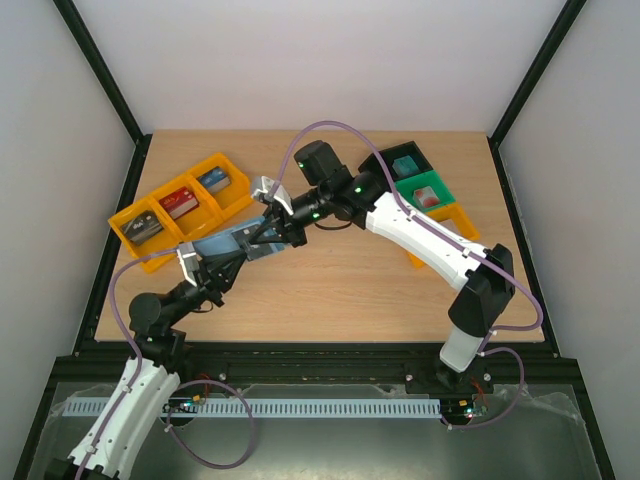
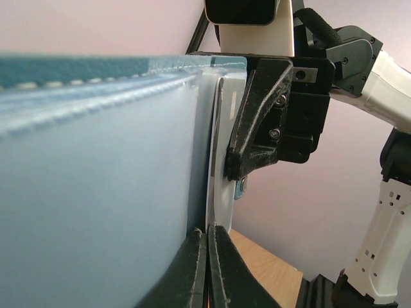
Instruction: Take the credit cards out of the card holder
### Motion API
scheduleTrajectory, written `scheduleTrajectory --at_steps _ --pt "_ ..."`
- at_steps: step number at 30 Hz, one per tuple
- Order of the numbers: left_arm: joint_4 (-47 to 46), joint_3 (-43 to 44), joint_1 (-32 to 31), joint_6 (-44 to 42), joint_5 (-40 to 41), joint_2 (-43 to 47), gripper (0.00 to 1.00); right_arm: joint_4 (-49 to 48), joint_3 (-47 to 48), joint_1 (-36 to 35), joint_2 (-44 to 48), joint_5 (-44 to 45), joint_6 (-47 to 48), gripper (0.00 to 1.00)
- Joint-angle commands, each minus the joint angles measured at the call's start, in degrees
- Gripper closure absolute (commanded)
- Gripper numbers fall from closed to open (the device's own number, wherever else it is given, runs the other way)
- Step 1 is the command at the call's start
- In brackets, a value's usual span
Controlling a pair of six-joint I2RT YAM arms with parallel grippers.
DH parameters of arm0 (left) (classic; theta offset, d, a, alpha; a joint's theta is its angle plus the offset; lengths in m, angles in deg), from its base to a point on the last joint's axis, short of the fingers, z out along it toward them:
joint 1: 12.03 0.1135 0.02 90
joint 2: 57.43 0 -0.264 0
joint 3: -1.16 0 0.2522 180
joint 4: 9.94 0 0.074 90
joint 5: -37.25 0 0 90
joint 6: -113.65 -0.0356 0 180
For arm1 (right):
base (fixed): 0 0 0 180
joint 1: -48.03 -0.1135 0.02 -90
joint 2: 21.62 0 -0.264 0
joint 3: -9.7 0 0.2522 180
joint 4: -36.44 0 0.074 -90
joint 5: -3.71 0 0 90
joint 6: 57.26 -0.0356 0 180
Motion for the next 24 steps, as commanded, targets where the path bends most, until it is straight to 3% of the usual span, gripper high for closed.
scheduleTrajectory --at_steps 1,5,19,20,22,24 --pt "0.46 1.03 -0.01 0.92 2.34 0.29 0.97 0.02 -0.18 -1.75 3.13 -1.81 2.06 0.97" --pt "1.12 1.20 1.81 2.25 5.76 0.97 0.98 1.01 -1.54 0.28 4.37 -0.64 2.39 0.94" --pt "1.28 1.04 2.16 -1.76 1.61 1.49 0.97 -1.51 -3.39 2.41 5.46 -2.61 -0.20 0.98" --pt "1.32 0.96 1.99 -1.66 1.72 1.21 0.96 -2.03 -3.32 2.39 5.03 -3.12 -0.83 0.98" --pt "1.37 0.86 1.59 -0.99 2.30 0.96 0.79 -3.03 -3.22 2.04 4.30 -3.94 -2.02 0.98" --pt "1.20 0.77 1.12 -0.78 2.55 0.60 0.72 -3.51 -3.13 1.36 4.17 -4.11 -2.11 0.98"
